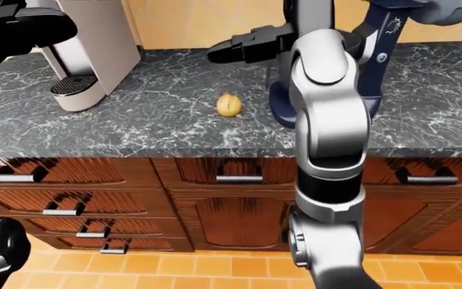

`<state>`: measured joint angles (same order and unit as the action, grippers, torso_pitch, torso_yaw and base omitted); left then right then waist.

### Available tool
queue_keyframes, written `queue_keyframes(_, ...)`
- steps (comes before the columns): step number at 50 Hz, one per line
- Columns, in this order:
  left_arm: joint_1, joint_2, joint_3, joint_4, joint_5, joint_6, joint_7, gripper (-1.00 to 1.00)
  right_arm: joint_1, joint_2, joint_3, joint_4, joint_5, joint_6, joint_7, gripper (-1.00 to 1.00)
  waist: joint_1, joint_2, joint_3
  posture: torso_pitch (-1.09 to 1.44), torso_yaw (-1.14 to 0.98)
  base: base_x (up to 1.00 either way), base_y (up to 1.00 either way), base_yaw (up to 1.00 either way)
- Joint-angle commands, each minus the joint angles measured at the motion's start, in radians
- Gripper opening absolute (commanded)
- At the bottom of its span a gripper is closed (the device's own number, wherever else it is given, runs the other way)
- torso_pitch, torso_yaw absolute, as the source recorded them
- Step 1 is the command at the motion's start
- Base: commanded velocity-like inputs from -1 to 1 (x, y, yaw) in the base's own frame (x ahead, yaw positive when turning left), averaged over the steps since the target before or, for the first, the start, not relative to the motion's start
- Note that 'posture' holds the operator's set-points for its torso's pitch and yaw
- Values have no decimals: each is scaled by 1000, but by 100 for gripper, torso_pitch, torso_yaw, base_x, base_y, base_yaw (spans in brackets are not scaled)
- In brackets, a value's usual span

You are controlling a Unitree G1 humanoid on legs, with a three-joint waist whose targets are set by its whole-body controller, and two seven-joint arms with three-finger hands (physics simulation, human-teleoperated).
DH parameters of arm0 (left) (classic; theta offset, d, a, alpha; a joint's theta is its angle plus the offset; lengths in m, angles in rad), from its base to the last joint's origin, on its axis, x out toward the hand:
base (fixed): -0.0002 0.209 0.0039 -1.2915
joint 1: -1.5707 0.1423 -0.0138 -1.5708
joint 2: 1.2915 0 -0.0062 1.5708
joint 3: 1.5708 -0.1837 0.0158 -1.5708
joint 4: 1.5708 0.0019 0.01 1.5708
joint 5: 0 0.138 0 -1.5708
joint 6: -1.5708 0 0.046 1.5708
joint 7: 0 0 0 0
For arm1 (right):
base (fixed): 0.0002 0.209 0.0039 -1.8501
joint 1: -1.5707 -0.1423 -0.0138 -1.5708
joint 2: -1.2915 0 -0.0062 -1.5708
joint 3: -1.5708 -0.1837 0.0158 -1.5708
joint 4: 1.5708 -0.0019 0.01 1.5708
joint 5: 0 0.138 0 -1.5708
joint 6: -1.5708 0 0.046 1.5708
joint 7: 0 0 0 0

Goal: Place the bread in the stand mixer bowl.

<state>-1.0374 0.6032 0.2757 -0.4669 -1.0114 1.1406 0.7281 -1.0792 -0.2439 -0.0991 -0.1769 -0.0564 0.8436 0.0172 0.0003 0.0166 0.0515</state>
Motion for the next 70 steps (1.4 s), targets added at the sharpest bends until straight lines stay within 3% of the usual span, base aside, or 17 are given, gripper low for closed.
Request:
queue_keyframes(1,-25,13,17,-8,10,-24,5,100,-32,-2,2,-23,4,-33,2,100,3,-1,-16,0,0,6,5,0)
queue_keyframes(5,-24,14,20,-12,5,-22,9,100,-30,-1,6,-29,2,-28,3,100,-11,92,-34,0,0,6,5,0)
queue_keyframes(6,-23,15,20,-12,4,-23,9,100,-30,-1,6,-30,1,-27,3,100,-4,56,-21,0,0,6,6,0)
queue_keyframes(8,-22,15,19,-13,3,-24,9,100,-30,-1,7,-32,0,-26,4,100,-9,71,-19,0,0,6,9,0)
queue_keyframes(15,-22,18,20,-15,-3,-23,15,100,-30,1,6,-28,-2,-29,5,100,-6,0,-13,0,0,7,12,0)
queue_keyframes(18,-21,17,17,-15,-3,-25,15,100,-31,2,7,-28,-3,-29,6,100,-1,-73,-32,0,0,7,12,0)
queue_keyframes(19,-21,17,17,-15,-2,-25,15,100,-30,2,6,-28,-3,-30,5,100,-6,-35,-23,0,0,7,12,0)
queue_keyframes(27,-21,17,15,-10,5,-29,8,100,-31,4,6,-30,-3,-27,6,100,0,-3,-15,0,0,7,12,0)
queue_keyframes(31,-22,15,14,-11,6,-27,9,100,-30,5,7,-29,-2,-30,6,100,-14,103,-32,0,0,7,12,0)
queue_keyframes(32,-22,15,14,-11,6,-27,9,100,-30,5,7,-29,-3,-29,6,100,-7,66,-26,0,0,7,12,0)
queue_keyframes(39,-20,14,15,-12,10,-28,5,100,-30,5,7,-30,-3,-29,6,100,-10,29,-20,0,0,7,12,0)
queue_keyframes(45,-20,13,17,-12,9,-26,6,100,-30,4,5,-30,-1,-30,6,100,8,-56,-35,0,0,7,12,0)
queue_keyframes(54,-22,13,16,-10,11,-27,4,100,-31,4,5,-29,2,-29,5,100,0,1,-14,0,0,7,12,0)
queue_keyframes(58,-22,11,14,-11,12,-26,6,100,-32,5,6,-31,2,-27,5,100,-13,112,-35,0,0,7,12,0)
queue_keyframes(59,-22,11,15,-12,11,-25,6,100,-31,4,6,-31,2,-27,6,100,-9,62,-24,0,0,7,11,0)
queue_keyframes(60,-23,11,15,-12,11,-24,7,100,-31,4,6,-30,2,-28,6,100,-14,84,-22,0,0,8,12,0)
queue_keyframes(70,-24,10,17,-16,5,-19,14,100,-31,6,6,-29,3,-31,6,100,-2,-26,-19,0,0,7,12,0)
